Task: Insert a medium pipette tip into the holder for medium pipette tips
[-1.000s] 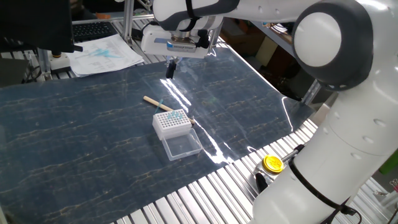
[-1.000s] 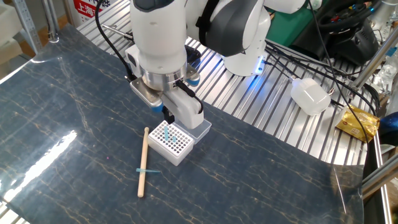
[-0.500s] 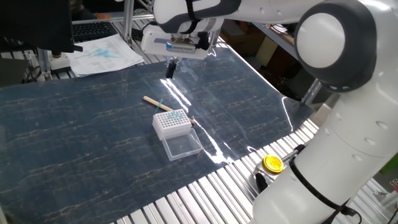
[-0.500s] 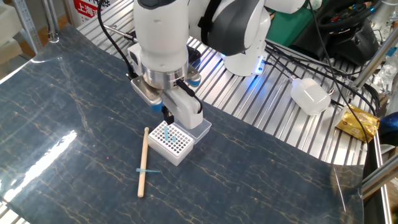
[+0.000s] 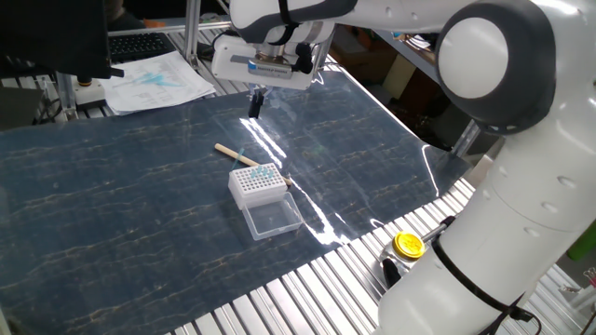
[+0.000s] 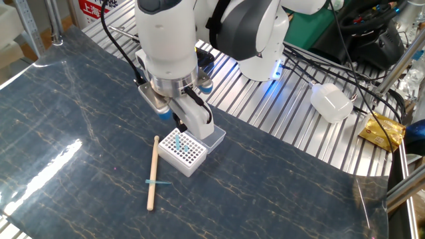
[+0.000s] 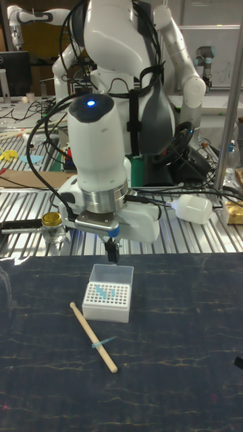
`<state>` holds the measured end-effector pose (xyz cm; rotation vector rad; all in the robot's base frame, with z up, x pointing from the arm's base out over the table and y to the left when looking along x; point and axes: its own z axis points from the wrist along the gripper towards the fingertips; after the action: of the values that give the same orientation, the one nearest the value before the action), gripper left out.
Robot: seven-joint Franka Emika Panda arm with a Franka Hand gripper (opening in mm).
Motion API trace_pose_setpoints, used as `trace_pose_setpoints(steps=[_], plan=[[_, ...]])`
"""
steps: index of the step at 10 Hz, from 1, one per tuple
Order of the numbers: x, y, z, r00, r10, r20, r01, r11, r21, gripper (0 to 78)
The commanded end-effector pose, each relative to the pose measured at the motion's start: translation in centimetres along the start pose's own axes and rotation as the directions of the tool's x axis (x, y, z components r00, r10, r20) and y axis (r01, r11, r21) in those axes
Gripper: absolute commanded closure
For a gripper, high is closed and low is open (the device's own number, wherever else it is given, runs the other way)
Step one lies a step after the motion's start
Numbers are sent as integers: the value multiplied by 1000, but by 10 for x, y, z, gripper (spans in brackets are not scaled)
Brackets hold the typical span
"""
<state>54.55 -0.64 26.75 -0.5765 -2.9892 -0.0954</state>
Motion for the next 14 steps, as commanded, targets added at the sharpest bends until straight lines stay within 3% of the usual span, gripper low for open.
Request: trace_pose_setpoints(steps=[1,8,14], plan=[[-2,0,-3,1000,7,2,-7,1000,-6,776],[-2,0,-3,999,34,18,-34,999,-12,776],[-13,-3,7,996,91,14,-91,996,-14,776]])
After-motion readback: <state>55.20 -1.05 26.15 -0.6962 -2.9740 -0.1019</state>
